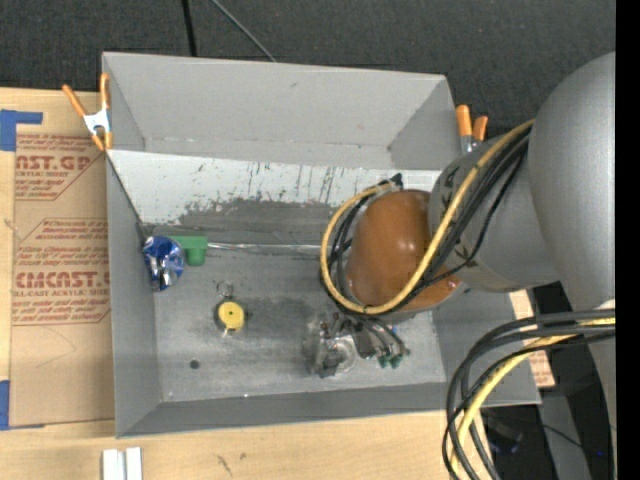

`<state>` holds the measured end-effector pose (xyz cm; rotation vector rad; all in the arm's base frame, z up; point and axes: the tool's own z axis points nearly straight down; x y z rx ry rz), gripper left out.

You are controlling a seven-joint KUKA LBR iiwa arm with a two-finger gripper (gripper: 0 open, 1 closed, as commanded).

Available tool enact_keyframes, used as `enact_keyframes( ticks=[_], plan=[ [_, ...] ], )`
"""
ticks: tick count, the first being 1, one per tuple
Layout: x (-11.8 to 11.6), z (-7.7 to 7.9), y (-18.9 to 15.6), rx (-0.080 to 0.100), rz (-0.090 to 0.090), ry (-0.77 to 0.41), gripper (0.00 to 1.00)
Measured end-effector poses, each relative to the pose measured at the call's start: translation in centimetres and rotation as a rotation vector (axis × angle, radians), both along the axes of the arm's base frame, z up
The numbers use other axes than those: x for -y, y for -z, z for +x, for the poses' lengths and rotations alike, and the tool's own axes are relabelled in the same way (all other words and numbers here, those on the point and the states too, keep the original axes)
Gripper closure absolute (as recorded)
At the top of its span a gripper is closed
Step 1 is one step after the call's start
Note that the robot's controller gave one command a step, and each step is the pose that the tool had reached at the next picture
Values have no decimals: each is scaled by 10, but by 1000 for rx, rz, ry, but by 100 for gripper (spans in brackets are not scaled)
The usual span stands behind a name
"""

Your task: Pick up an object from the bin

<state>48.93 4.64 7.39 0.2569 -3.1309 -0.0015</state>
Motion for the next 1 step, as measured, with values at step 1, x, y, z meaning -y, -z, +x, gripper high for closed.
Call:
enact_keyframes(
  ticks=[1],
  plan=[
    [0,0,0,1,0,0,0]
  ],
)
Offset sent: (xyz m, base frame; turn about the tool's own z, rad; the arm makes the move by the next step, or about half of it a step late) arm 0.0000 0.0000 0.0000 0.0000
